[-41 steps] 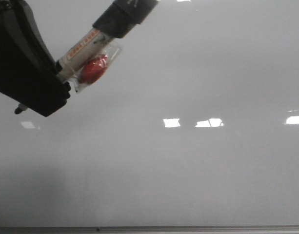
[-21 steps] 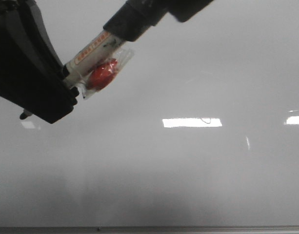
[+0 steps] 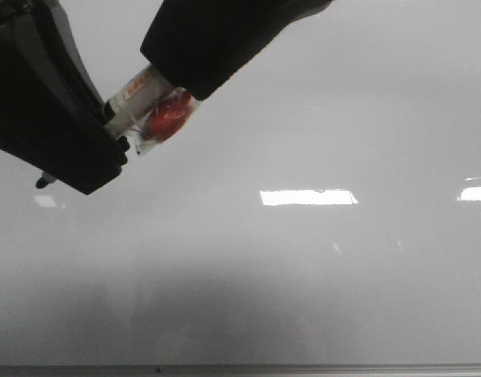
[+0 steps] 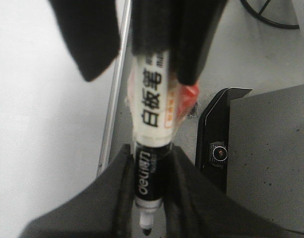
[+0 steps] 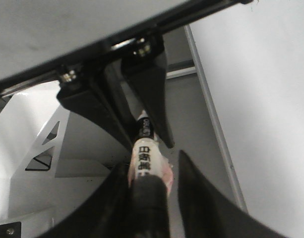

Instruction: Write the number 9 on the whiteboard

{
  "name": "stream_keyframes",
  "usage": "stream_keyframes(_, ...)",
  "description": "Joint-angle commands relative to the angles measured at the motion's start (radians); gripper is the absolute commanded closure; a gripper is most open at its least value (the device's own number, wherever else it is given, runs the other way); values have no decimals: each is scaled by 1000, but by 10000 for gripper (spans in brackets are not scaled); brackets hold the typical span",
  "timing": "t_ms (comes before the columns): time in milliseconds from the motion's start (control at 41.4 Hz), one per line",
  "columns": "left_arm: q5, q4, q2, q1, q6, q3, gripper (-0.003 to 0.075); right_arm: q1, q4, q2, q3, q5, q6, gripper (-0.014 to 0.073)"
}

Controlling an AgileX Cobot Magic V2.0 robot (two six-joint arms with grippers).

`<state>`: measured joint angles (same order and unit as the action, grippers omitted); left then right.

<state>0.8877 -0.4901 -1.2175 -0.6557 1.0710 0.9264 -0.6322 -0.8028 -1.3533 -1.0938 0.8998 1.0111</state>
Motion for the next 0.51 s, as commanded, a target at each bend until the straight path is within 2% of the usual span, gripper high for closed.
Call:
stream_keyframes(0,-59,-35,26,-8,-2,34,736,-2,-52,26,-37,8,14,548)
stream_keyframes(73,-83,-35,26,-8,-4,34,698,1,-51,26,-37,8,14,626)
stream_keyframes(121,-94,-35,29,-8,-4,34,620,1,-51,26,-37,7,14,671)
stream_keyframes(145,-98,-35,31,-8,-4,34,573,3,-51,26,-37,7,14,664)
stream_keyframes(242,-116,-35,36,-6,-42,34,282,4,-51,26,-37,-1,14,664)
stream_keyframes(338,-138,-24,43,-5,-56,34,54,4,-50,26,-37,-4,14,664)
stream_keyframes(387,-156,-23,51,-5,-59,34,13,14,-43,27,-36,-2,14,664)
stream_keyframes(483,-199,-23,80,-5,-73,34,78,57,-41,28,-18,1,14,664)
